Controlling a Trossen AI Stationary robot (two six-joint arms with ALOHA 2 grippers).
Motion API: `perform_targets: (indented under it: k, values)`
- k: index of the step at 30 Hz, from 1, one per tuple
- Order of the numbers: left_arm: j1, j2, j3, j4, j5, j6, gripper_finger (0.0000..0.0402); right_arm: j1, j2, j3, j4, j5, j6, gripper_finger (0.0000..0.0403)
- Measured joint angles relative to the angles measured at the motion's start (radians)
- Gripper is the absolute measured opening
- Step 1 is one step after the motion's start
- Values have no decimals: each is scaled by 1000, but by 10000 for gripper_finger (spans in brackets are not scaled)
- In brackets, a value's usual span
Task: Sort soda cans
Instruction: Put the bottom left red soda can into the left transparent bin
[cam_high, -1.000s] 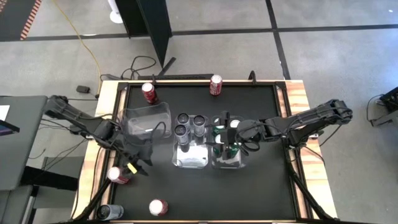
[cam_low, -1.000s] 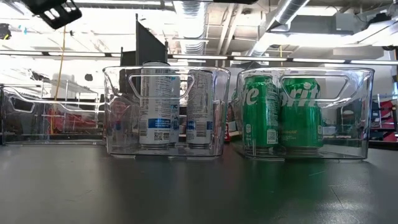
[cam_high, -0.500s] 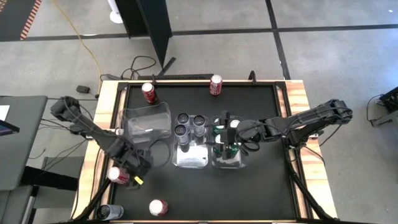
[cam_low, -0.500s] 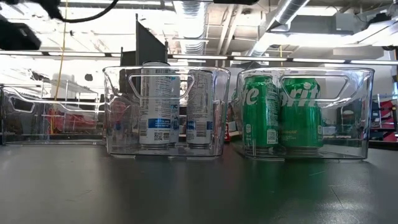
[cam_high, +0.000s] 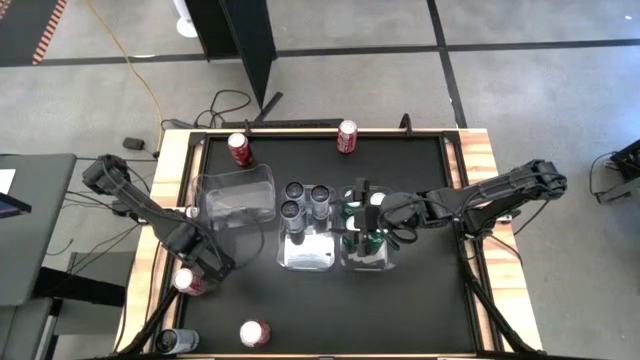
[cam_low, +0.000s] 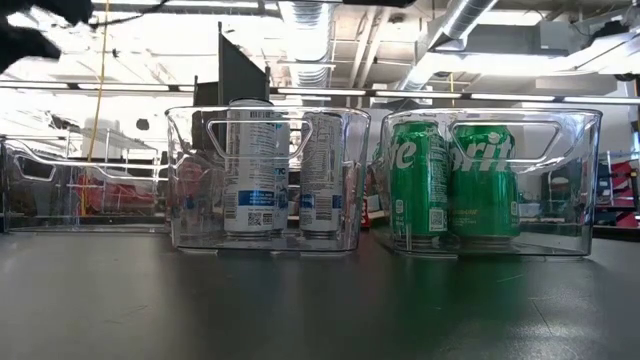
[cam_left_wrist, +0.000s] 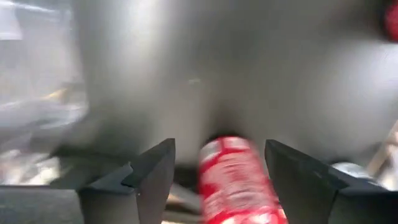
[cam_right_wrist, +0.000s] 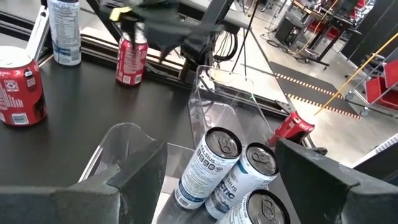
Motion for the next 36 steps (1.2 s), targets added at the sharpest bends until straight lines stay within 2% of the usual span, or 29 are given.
perform_targets:
  k: [4, 10, 16, 18, 23, 26, 29, 33, 36]
  values:
    - [3, -1, 107, -172, -194, -62, 211, 0, 6, 0, 18, 0, -4, 315]
    - [3, -2, 198, -220, -409, -62, 138, -8, 66, 0, 116, -5, -23, 315]
    - [3, -1, 197, -234, -510, -68, 27, -22, 157, 24, 235, -5, -83, 315]
    - [3, -1, 197, -225, -514, -81, 9, -27, 179, 46, 235, -5, -82, 315]
    - [-19, -1, 197, -115, -463, -13, 14, -29, 224, 85, 226, -5, -68, 315]
    - [-39, 0, 197, -70, -435, 6, 32, -25, 231, 99, 227, -5, -68, 315]
    - [-57, 0, 187, -49, -372, 24, 73, -18, 231, 102, 230, -5, -67, 315]
    - [-75, -1, 166, -46, -359, -32, 148, -5, 230, 102, 228, -5, -68, 315]
    - [-75, -1, 138, 28, -262, -34, 191, 2, 229, 102, 228, -5, -68, 315]
